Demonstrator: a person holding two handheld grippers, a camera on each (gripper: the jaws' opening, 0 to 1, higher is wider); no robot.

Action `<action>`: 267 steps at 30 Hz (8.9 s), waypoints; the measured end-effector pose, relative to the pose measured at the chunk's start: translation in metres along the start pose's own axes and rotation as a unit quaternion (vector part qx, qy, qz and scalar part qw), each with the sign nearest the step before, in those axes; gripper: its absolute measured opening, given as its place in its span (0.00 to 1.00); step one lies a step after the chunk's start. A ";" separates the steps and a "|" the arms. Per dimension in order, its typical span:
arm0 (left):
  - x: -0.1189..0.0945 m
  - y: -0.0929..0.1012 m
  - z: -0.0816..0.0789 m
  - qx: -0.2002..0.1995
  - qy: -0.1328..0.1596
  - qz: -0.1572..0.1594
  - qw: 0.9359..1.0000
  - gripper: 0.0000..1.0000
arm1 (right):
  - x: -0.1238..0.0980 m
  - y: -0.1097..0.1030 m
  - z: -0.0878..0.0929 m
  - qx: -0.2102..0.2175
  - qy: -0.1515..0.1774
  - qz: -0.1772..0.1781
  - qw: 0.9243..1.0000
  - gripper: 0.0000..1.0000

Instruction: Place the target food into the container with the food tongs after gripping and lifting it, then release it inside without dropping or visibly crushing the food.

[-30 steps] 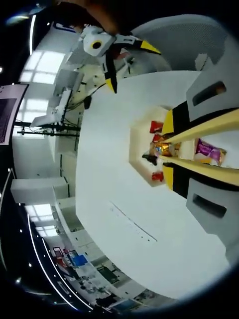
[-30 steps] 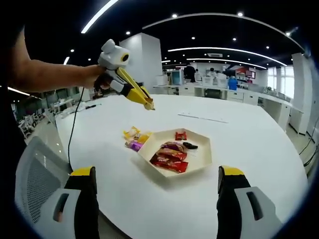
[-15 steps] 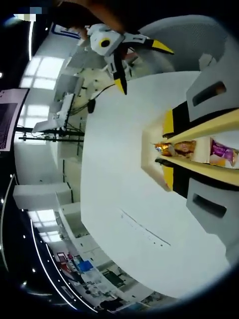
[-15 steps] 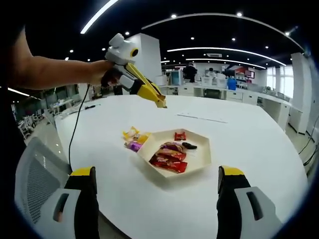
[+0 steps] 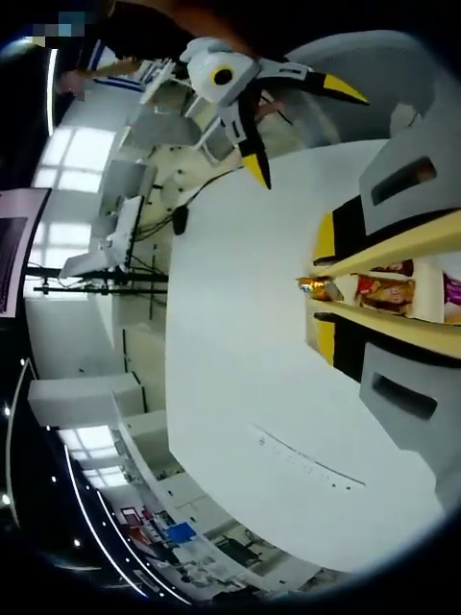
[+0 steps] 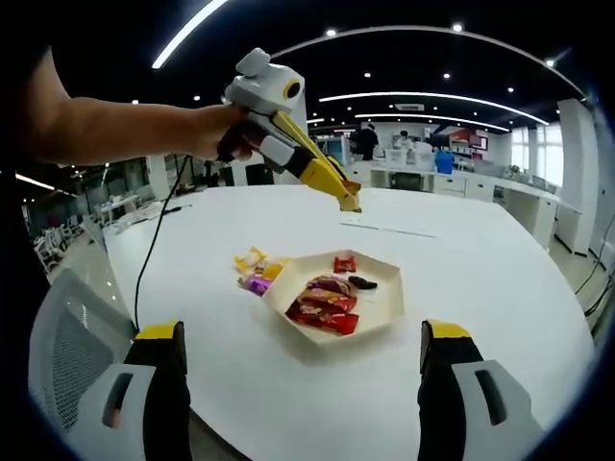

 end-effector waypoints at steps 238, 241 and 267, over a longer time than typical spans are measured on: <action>-0.074 -0.052 0.107 -0.072 -0.052 -0.160 0.983 0.17 | 0.004 -0.008 0.006 -0.001 -0.020 -0.020 1.000 0.99; -0.063 -0.046 0.094 -0.056 -0.054 -0.143 0.987 0.17 | 0.004 -0.008 0.006 0.000 -0.018 -0.018 1.000 0.99; -0.012 -0.015 0.020 0.026 -0.009 -0.059 0.998 0.25 | 0.001 -0.003 0.003 0.007 -0.010 -0.007 1.000 0.99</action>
Point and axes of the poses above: the point that each gripper's makers call its tool centre point, and the gripper's own axes: x roughly forward along the fingers, y roughly to its right, z roughly out of its underside, the point moved 2 cm from there along -x, roughly backward along the fingers, and after that the axes turned 3 degrees about y, right-handed, at the moved point
